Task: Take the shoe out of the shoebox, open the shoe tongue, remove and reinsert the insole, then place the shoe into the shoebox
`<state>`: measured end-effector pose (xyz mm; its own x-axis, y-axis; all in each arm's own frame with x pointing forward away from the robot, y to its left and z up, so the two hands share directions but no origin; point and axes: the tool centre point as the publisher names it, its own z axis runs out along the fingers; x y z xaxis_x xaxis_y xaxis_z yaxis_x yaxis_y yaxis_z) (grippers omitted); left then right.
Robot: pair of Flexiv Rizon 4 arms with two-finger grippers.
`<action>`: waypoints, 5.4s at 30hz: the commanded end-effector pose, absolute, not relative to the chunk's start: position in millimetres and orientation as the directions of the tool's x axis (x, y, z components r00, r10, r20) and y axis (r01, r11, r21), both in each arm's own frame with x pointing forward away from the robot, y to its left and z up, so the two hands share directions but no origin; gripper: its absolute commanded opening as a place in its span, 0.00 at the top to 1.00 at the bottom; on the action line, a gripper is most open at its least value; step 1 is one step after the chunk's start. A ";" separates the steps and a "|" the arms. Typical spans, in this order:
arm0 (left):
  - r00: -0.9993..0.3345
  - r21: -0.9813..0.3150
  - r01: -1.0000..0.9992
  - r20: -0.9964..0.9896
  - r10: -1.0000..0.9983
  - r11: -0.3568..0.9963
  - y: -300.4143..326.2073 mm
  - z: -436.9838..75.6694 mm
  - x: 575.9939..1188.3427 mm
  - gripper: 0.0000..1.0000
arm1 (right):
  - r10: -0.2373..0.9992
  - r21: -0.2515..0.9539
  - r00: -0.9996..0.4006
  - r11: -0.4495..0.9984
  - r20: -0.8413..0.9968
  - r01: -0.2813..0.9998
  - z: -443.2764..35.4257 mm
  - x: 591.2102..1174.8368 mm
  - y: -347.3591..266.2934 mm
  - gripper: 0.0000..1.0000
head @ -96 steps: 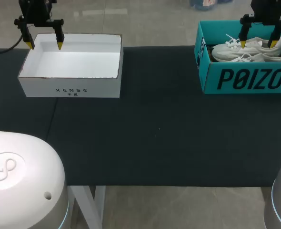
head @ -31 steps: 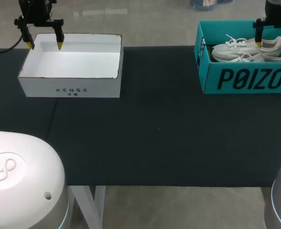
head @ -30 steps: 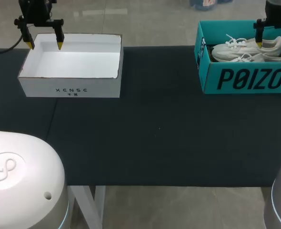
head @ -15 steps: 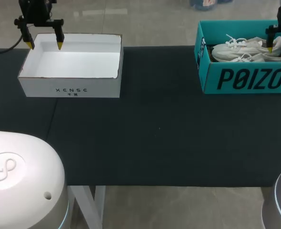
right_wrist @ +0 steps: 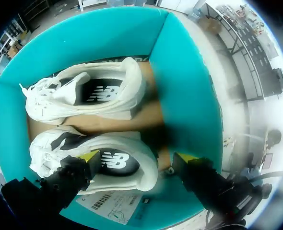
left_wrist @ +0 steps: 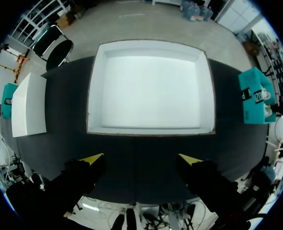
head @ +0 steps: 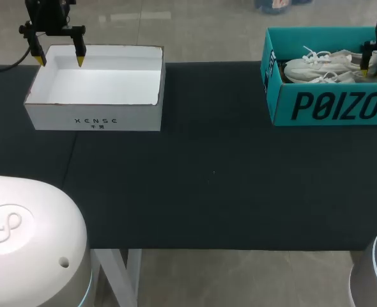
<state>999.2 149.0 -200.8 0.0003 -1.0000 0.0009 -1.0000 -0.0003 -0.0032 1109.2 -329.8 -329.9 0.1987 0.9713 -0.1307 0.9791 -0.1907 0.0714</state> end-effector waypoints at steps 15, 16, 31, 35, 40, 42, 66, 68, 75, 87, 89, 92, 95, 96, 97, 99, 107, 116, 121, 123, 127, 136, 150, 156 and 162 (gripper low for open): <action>0.000 -0.002 -1.000 0.001 -1.000 0.000 149.4 -200.5 999.2 0.00 | 0.970 0.078 0.202 -0.193 -0.134 0.978 -362.4 1095.2 -338.2 0.00; 0.000 -0.002 -1.000 0.001 -1.000 0.000 149.4 -200.5 999.2 0.00 | 0.969 0.083 0.207 -0.197 -0.135 0.977 -364.8 1096.6 -338.8 0.00; 0.000 -0.002 -1.000 0.001 -1.000 0.000 149.4 -200.5 999.2 0.00 | 0.953 0.082 0.230 -0.217 -0.199 0.973 -380.7 1099.0 -344.1 0.52; 0.000 -0.002 -1.000 0.001 -1.000 0.000 149.4 -200.5 999.2 0.00 | 0.945 0.093 0.237 -0.222 -0.226 0.971 -385.9 1099.8 -347.6 0.86; 0.000 -0.002 -1.000 0.001 -1.000 0.000 149.4 -200.5 999.2 0.00 | 0.933 0.117 0.264 -0.242 -0.246 0.963 -381.7 1101.9 -353.9 1.00; 0.000 -0.002 -1.000 0.001 -1.000 0.000 149.4 -200.5 999.2 0.00 | 0.926 0.127 0.274 -0.249 -0.258 0.960 -376.5 1101.6 -356.9 1.00; 0.000 -0.002 -1.000 0.001 -1.000 0.000 149.4 -200.5 999.2 0.00 | 0.923 0.300 0.352 -0.295 -0.157 0.907 -217.3 1072.9 -348.4 1.00; 0.000 -0.002 -1.000 0.001 -1.000 0.000 149.4 -200.5 999.2 0.00 | 0.925 0.299 0.343 -0.284 -0.165 0.911 -207.3 1069.3 -346.3 1.00; 0.000 -0.002 -1.000 0.001 -1.000 0.000 149.4 -200.5 999.2 0.00 | 0.940 0.294 0.295 -0.238 -0.168 0.926 -185.6 1056.7 -344.4 1.00; 0.000 -0.002 -1.000 0.001 -1.000 0.000 149.4 -200.5 999.2 0.00 | 0.940 0.294 0.295 -0.238 -0.168 0.926 -185.6 1056.7 -344.4 1.00; 0.000 -0.002 -1.000 0.001 -1.000 0.000 149.4 -200.5 999.2 0.00 | 0.940 0.294 0.295 -0.238 -0.168 0.926 -185.6 1056.7 -344.4 1.00; 0.000 -0.002 -1.000 0.001 -1.000 0.000 149.4 -200.5 999.2 0.00 | 0.940 0.294 0.295 -0.238 -0.168 0.926 -185.6 1056.7 -344.4 1.00; 0.000 -0.002 -1.000 0.001 -1.000 0.000 149.4 -200.5 999.2 0.00 | 0.939 0.310 0.299 -0.237 -0.169 0.921 -184.1 1044.2 -343.9 1.00; 0.000 -0.002 -1.000 0.001 -1.000 0.000 149.4 -200.5 999.2 0.00 | 0.939 0.318 0.300 -0.237 -0.167 0.918 -182.1 1035.0 -342.6 1.00; 0.000 -0.002 -1.000 0.001 -1.000 0.000 149.4 -200.5 999.2 0.00 | 0.933 0.333 0.312 -0.241 -0.178 0.912 -179.6 1025.9 -341.2 1.00; 0.000 -0.002 -1.000 0.001 -1.000 0.000 149.4 -200.5 999.2 0.00 | 0.928 0.353 0.327 -0.250 -0.178 0.902 -175.1 1010.9 -336.9 1.00; 0.000 -0.002 -1.000 0.001 -1.000 0.000 149.4 -200.5 999.2 0.00 | 0.945 0.394 0.273 -0.185 -0.181 0.900 -167.4 950.1 -291.4 1.00; 0.000 -0.002 -1.000 0.001 -1.000 0.000 149.4 -200.5 999.2 0.00 | 0.945 0.385 0.195 -0.083 -0.262 0.919 -191.0 880.3 -228.9 1.00; 0.000 -0.002 -1.000 0.001 -1.000 0.000 149.4 -200.5 999.2 0.00 | 0.948 0.343 0.180 -0.083 -0.261 0.935 -215.9 855.1 -198.2 1.00; 0.000 -0.002 -1.000 0.001 -1.000 0.000 149.4 -200.5 999.2 0.00 | 0.950 0.330 0.173 -0.082 -0.259 0.940 -225.3 845.9 -186.9 1.00; 0.000 -0.002 -1.000 0.001 -1.000 0.000 149.4 -200.5 999.2 0.00 | 0.954 0.306 0.153 -0.070 -0.256 0.949 -243.0 831.0 -165.9 1.00; 0.000 -0.002 -1.000 0.001 -1.000 0.000 149.4 -200.5 999.2 0.00 | 0.960 0.252 0.084 -0.014 -0.267 0.968 -280.9 801.1 -116.7 1.00; 0.000 -0.002 -1.000 0.001 -1.000 0.000 149.4 -200.5 999.2 0.00 | 0.964 0.246 -0.040 0.107 -0.261 0.963 -311.6 789.1 -37.3 1.00; 0.000 -0.002 -1.000 0.001 -1.000 0.000 149.4 -200.5 999.2 0.00 | 0.963 0.259 -0.015 0.087 -0.268 0.962 -324.1 790.8 -5.9 1.00; 0.000 -0.002 -1.000 0.001 -1.000 0.000 149.4 -200.5 999.2 0.00 | 0.974 0.245 0.037 0.020 -0.225 0.969 -336.2 790.1 11.7 1.00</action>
